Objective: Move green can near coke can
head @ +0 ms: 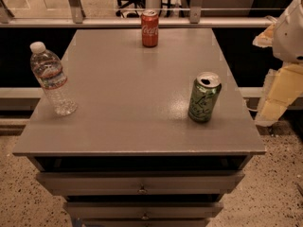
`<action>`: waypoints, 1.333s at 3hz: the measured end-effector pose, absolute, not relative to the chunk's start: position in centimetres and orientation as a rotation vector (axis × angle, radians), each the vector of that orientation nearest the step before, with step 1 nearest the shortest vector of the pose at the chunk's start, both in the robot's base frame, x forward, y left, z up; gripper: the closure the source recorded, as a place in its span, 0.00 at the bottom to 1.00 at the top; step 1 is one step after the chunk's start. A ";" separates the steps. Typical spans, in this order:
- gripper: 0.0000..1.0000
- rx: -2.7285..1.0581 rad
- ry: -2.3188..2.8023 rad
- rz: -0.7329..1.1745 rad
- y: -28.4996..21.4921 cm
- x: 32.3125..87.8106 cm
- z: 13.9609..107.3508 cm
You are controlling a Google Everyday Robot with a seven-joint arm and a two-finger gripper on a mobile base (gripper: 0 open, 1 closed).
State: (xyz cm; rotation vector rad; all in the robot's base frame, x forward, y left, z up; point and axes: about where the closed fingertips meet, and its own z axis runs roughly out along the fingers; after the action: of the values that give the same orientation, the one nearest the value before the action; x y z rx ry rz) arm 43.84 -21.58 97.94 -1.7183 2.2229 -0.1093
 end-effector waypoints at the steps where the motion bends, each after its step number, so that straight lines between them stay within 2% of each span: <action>1: 0.00 -1.709 2.215 -0.105 -21.5 43.9 98.0; 2: 0.00 -1.668 2.192 -0.043 -21.5 44.9 97.1; 4: 0.00 -1.438 2.004 0.327 -20.8 49.5 91.7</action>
Offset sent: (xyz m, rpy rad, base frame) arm 0.0544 -0.0021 -0.0486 0.3559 -0.0301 -0.0241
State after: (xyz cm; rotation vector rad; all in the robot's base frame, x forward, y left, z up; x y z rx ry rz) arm 49.54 -20.82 91.72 -1.4381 2.0038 0.3272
